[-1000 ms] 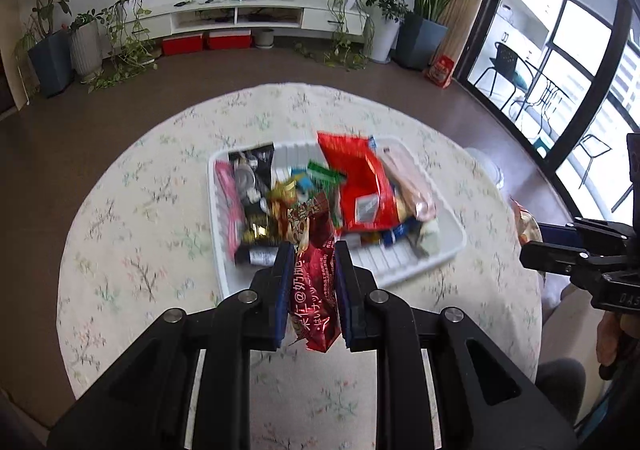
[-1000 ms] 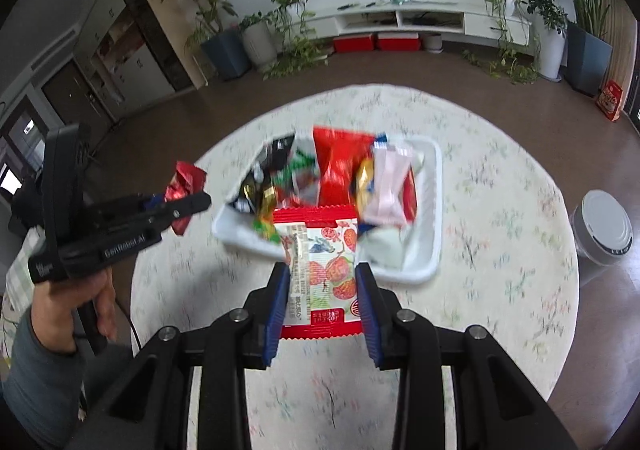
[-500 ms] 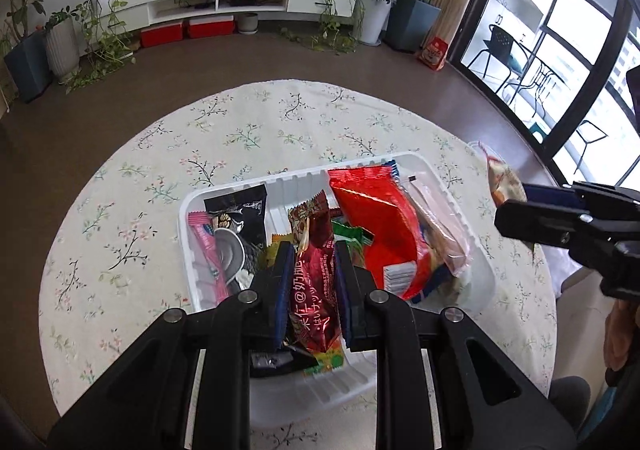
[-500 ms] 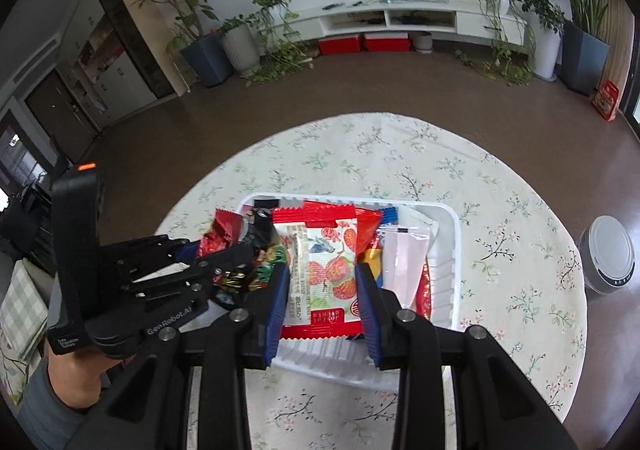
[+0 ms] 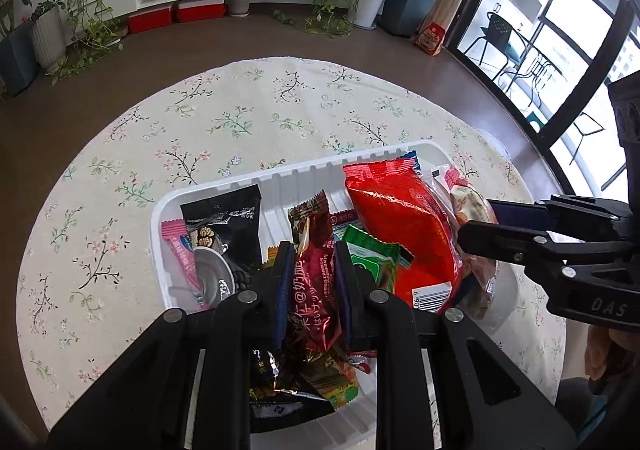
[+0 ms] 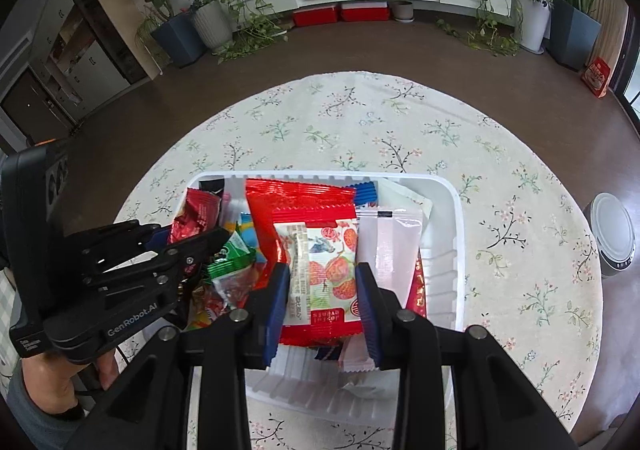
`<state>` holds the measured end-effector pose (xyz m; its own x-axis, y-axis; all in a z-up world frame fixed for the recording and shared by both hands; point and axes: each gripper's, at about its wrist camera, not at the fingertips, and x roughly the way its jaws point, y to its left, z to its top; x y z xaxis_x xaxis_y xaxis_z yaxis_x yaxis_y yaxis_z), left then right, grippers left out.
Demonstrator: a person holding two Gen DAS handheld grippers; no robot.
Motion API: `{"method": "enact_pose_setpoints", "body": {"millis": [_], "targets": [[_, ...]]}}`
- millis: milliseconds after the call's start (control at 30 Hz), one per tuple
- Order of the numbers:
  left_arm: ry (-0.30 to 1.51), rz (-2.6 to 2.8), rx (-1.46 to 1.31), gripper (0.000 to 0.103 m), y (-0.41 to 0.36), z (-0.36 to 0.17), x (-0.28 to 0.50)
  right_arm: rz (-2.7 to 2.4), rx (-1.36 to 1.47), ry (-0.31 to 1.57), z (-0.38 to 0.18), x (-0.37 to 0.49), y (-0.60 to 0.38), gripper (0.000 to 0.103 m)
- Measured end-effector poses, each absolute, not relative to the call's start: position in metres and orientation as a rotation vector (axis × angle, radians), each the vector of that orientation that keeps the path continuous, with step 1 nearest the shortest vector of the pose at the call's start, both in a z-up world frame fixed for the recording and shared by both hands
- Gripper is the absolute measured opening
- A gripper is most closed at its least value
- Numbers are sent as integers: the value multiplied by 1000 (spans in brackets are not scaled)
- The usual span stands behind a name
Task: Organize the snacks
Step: 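Lower both packets into the tray and open both tools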
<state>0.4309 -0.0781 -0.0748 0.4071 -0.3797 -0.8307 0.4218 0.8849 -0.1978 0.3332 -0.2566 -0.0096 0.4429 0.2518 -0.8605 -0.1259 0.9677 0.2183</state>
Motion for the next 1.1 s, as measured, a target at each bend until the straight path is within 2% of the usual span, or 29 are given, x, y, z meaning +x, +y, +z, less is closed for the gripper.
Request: {"method": "enact_pose_setpoints", "body": {"millis": [533,600,733,833,900,1100], "targets": [[1040,-469,38,19,-77,-88,438,221,111,1093,-22,342,-258,39],[1037,-459,36,24,-76,-87,437,219,110,1090,-22,342,-257,40],[1030,-459,36,26,-75,-86,434,222,104,1085,-20,341,-256,40],[1026,-460,41,32,-75,-85,434,225,103,1084,-20,340,-254,40],[1020,-456,41,41,-75,-83,433,224,103,1083,-20,340,-255,40],[1012,-455,44,42,-75,-81,433,223,106,1079,-20,340,-255,40]]}}
